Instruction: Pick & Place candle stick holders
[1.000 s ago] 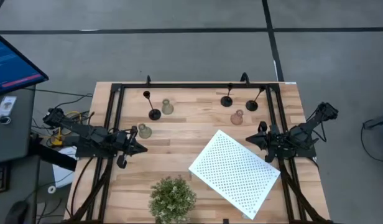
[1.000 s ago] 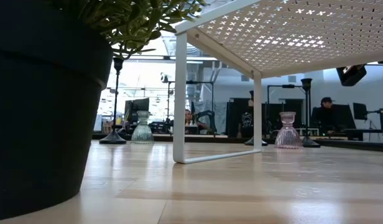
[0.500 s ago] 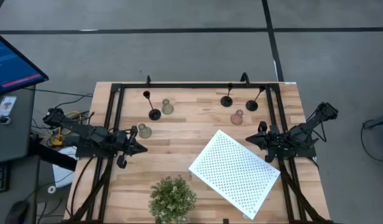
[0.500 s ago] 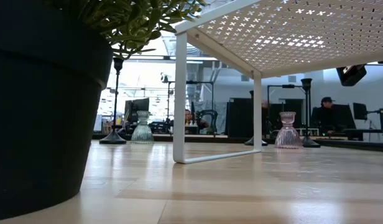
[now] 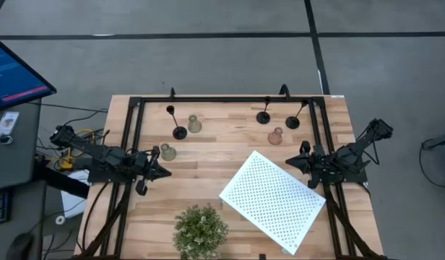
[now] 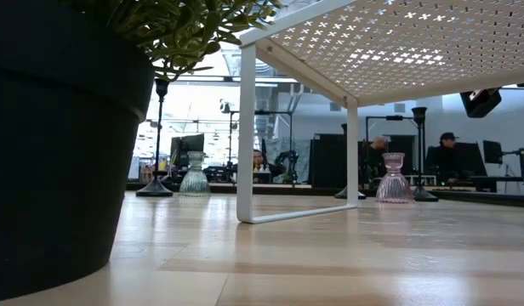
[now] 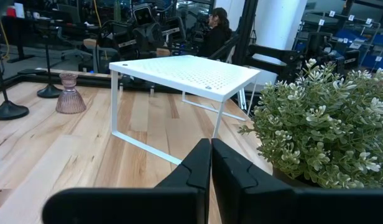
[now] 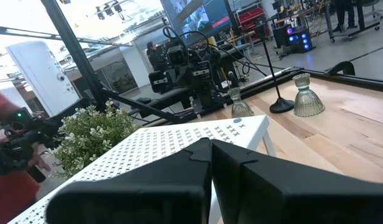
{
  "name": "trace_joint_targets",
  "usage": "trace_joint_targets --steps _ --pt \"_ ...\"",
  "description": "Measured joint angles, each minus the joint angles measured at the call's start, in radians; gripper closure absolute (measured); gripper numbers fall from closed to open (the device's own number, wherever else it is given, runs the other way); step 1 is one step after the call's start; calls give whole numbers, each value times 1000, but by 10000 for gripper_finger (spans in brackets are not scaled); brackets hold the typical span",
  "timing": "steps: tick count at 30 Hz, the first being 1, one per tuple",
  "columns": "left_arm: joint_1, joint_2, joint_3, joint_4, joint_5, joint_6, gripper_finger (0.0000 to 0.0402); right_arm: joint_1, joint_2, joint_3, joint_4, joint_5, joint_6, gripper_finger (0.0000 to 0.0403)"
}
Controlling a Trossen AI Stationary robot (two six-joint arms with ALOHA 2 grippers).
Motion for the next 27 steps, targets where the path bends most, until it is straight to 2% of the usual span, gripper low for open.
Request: trace_joint_targets --steps 3,10,19,23,27 --pt "0 0 0 31 -18 -36 389 0 0 0 0 0 0 403" --pt "0 0 0 105 -27 -241 389 0 0 0 0 0 0 403" --pt "0 0 0 145 -28 -325 389 0 0 0 0 0 0 403" --pt "0 0 0 169 -28 -454 389 0 0 0 0 0 0 403" --pt "0 0 0 236 -29 -481 389 0 0 0 0 -1 24 403"
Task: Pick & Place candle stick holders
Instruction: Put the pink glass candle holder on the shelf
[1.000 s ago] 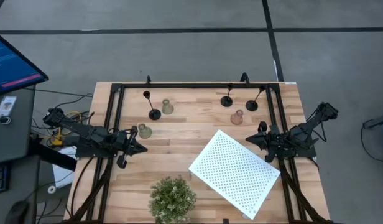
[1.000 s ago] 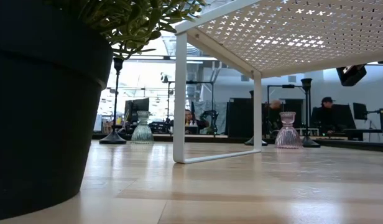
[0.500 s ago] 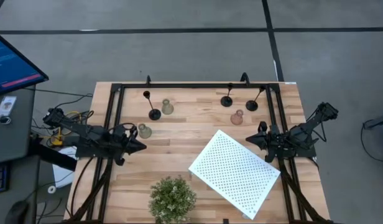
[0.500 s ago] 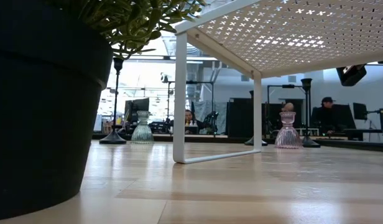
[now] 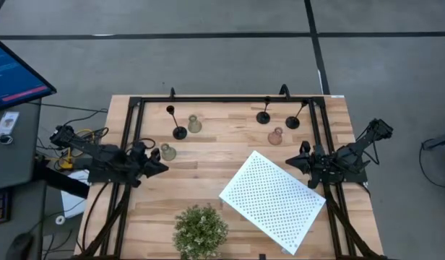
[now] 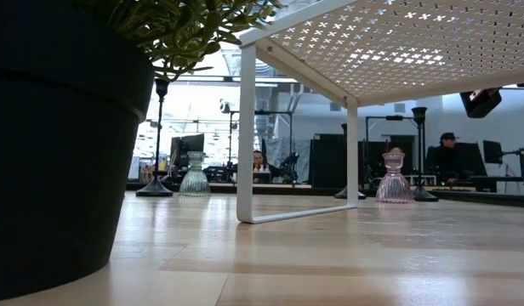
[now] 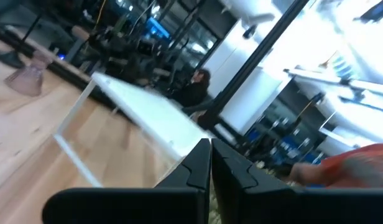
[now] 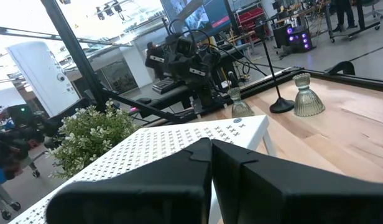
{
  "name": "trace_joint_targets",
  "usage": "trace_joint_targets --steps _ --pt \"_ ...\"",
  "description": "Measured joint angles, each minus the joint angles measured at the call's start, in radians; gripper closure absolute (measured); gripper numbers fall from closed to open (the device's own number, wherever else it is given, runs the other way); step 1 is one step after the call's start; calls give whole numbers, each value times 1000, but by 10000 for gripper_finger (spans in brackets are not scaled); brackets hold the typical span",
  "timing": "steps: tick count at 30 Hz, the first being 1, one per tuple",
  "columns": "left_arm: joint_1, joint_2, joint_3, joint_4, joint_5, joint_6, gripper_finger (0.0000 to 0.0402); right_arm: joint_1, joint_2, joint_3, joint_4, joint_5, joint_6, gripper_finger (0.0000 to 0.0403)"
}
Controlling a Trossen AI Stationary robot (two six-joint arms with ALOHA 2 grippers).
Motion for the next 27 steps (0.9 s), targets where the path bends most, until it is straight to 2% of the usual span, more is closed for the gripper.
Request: trace_joint_targets --steps 5,8,20,27 --pt "0 0 0 166 -1 1 389 3 0 0 1 13 152 403" --pt "0 0 0 233 -1 2 389 -4 0 0 34 26 176 403" --pt "0 0 0 298 -2 9 389 -8 0 14 35 26 197 403" --pt "0 0 0 341 -88 6 389 -7 0 91 306 26 268 403"
